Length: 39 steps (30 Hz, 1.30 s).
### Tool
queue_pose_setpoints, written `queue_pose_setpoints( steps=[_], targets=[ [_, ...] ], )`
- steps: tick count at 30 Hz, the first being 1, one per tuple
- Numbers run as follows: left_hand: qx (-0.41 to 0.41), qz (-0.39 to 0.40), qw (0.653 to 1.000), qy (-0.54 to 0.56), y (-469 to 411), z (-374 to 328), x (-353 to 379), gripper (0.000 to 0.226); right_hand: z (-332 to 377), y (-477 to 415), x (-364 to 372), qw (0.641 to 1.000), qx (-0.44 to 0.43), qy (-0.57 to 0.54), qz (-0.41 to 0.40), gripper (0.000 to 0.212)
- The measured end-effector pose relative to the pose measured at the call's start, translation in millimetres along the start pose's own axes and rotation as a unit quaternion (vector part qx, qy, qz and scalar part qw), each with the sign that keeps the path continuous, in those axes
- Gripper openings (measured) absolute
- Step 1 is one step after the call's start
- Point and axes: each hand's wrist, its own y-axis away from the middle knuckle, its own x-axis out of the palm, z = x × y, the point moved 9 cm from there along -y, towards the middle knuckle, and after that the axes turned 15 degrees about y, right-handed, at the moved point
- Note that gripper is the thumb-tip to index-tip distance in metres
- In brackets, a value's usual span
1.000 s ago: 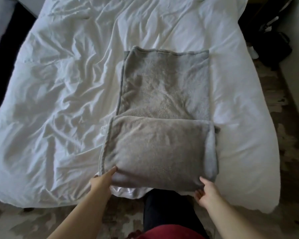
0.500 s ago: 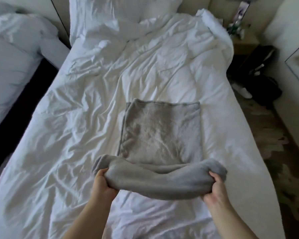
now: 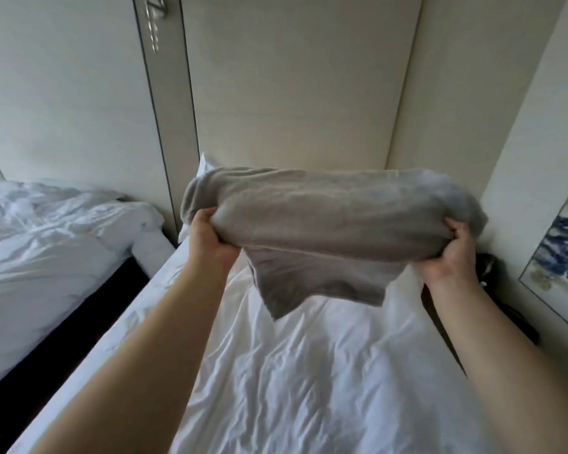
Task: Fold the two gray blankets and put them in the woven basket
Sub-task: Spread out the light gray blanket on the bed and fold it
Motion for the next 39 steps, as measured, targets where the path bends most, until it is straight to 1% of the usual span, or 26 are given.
queue_pose_setpoints(
  steps=[2, 3, 4, 5, 6, 7, 9, 11, 15, 18, 20, 23, 27, 31, 34, 37, 39],
  targets=[
    [-0.001, -0.010, 1.000, -0.004, 13.3, -2.2, -11.6, 0.035, -2.3, 17.1, -5.8, 1.000, -0.001, 0.016, -0.002, 0.032],
    [-0.001, -0.023, 1.000, -0.008, 21.6, -1.5, -23.8, 0.032, -8.9, 26.7, -12.4, 1.000, 0.007, 0.027, -0.006, 0.031],
    [-0.003, -0.041, 0.999, -0.012, 30.1, 0.0, -40.0, 0.028, -18.5, 36.4, -22.4, 0.999, 0.018, 0.032, -0.014, 0.032],
    [-0.009, -0.062, 0.998, -0.019, 39.0, 2.7, -60.0, 0.025, -31.0, 47.9, -34.9, 0.999, 0.030, 0.037, -0.024, 0.038],
    [-0.018, -0.082, 0.996, -0.024, 49.7, 6.7, -83.5, 0.023, -46.9, 61.0, -52.0, 0.997, 0.046, 0.046, -0.045, 0.048],
    [-0.029, -0.105, 0.994, -0.028, 61.4, 11.1, -110.7, 0.022, -66.4, 76.1, -73.7, 0.993, 0.068, 0.056, -0.075, 0.052],
    [-0.054, -0.155, 0.985, -0.044, 90.2, 19.5, -176.3, 0.020, -111.3, 117.1, -122.3, 0.982, 0.115, 0.068, -0.133, 0.042],
    [-0.083, -0.200, 0.974, -0.069, 127.9, 26.9, -246.7, 0.017, -161.2, 171.6, -172.8, 0.967, 0.170, 0.068, -0.178, 0.033],
    [-0.120, -0.303, 0.940, -0.097, 223.3, 31.1, -385.3, 0.018, -249.6, 306.5, -265.3, 0.922, 0.280, 0.092, -0.251, 0.023],
    [-0.145, -0.371, 0.911, -0.106, 305.1, 29.2, -466.0, 0.019, -290.6, 409.0, -321.2, 0.888, 0.326, 0.104, -0.307, 0.021],
    [-0.150, -0.408, 0.893, -0.113, 355.3, 24.6, -498.0, 0.016, -303.6, 463.9, -343.6, 0.870, 0.350, 0.109, -0.331, 0.024],
    [-0.150, -0.431, 0.881, -0.121, 413.5, 15.2, -524.3, 0.015, -309.1, 526.8, -358.7, 0.857, 0.357, 0.092, -0.360, 0.028],
    [-0.149, -0.425, 0.888, -0.093, 449.2, 4.9, -530.3, 0.018, -300.0, 564.2, -355.8, 0.861, 0.345, 0.092, -0.363, 0.021],
    [-0.144, -0.423, 0.891, -0.077, 464.9, -1.4, -518.6, 0.023, -287.7, 576.3, -349.2, 0.865, 0.328, 0.085, -0.371, 0.019],
    [-0.140, -0.423, 0.892, -0.068, 472.6, -7.2, -502.6, 0.033, -275.4, 580.7, -340.1, 0.873, 0.313, 0.062, -0.369, 0.021],
    [-0.131, -0.422, 0.896, -0.050, 468.9, -12.4, -485.2, 0.029, -262.7, 575.7, -323.8, 0.879, 0.306, 0.047, -0.364, 0.017],
    [-0.129, -0.413, 0.900, -0.053, 460.6, -16.1, -473.0, 0.035, -254.4, 566.4, -314.0, 0.885, 0.298, 0.059, -0.352, 0.015]
  ],
)
